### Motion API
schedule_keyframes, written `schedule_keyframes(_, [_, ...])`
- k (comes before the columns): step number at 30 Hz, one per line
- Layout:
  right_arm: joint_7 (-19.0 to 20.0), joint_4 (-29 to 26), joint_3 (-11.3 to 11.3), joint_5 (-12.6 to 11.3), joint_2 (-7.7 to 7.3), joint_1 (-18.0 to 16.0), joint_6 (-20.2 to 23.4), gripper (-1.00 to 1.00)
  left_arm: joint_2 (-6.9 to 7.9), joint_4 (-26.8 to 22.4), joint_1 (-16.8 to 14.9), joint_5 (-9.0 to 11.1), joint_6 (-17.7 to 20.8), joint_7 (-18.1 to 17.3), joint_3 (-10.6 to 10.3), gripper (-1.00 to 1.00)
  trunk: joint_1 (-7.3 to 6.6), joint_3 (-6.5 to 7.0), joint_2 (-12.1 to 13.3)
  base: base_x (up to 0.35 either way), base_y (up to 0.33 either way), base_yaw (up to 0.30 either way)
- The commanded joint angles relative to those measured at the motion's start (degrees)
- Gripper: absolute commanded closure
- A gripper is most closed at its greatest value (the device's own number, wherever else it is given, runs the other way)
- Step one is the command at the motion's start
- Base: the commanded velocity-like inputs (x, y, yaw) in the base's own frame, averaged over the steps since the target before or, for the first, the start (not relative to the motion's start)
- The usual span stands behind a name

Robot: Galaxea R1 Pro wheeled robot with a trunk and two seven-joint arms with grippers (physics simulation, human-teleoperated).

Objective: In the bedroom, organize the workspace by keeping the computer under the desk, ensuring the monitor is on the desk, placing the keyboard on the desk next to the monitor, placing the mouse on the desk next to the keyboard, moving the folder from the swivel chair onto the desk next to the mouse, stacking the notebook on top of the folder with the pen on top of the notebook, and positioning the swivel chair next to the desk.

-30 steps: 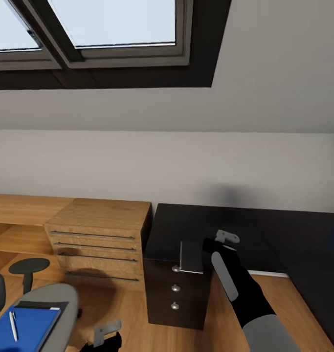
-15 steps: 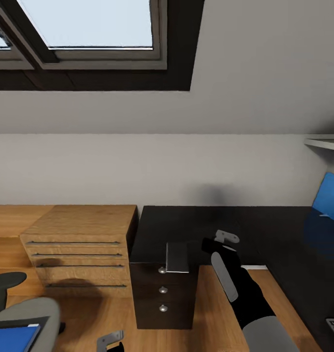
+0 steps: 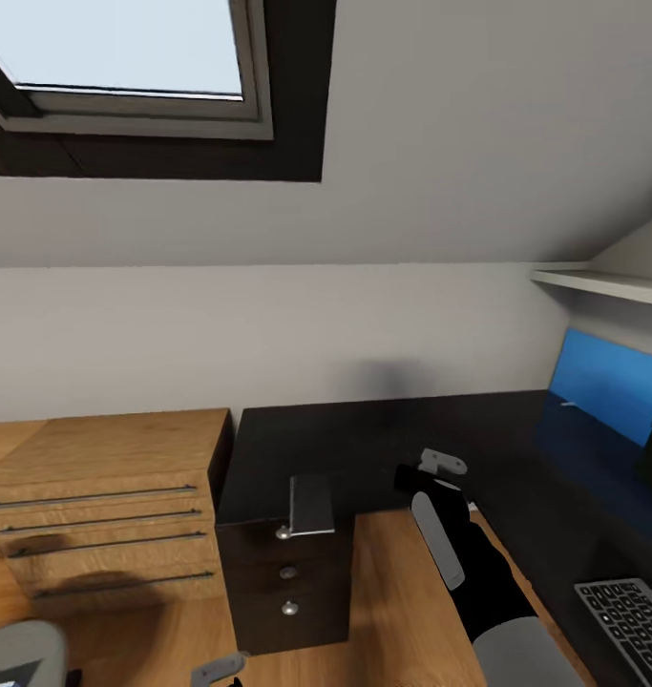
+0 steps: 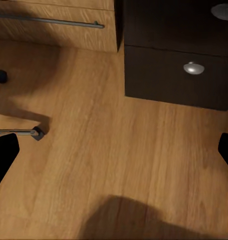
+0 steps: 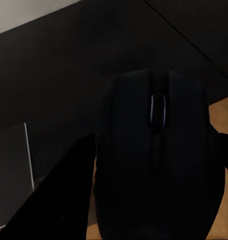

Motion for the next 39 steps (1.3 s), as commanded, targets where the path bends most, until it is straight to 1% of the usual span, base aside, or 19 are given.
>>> schedule_keyframes(1, [-0.46, -0.05, 0.11, -0.58, 0.00, -0.06, 0.06, 1.00, 0.08, -0.11, -0.10, 0.57, -0.41, 0.31, -0.43, -1.00, 0.01, -0.05, -0.07, 0.000, 0.000, -0.274])
schedule_keyframes(30, [-0.37, 0.06, 0.13, -0.57, -0.02, -0.06, 0.17, 1.00, 0.06, -0.11, -0.10, 0.52, -0.41, 0.39, -0.51, -1.00, 0.01, 0.90, -0.07, 0.000, 0.000, -0.274])
schedule_keyframes(39, [-0.29, 0.53, 0.13, -0.57, 0.01, -0.06, 0.08, 1.00, 0.08, -0.28, -0.10, 0.42, -1.90, 0.39, -0.44, -1.00, 0.01, 1.19, -0.07, 0.000, 0.000, -0.274])
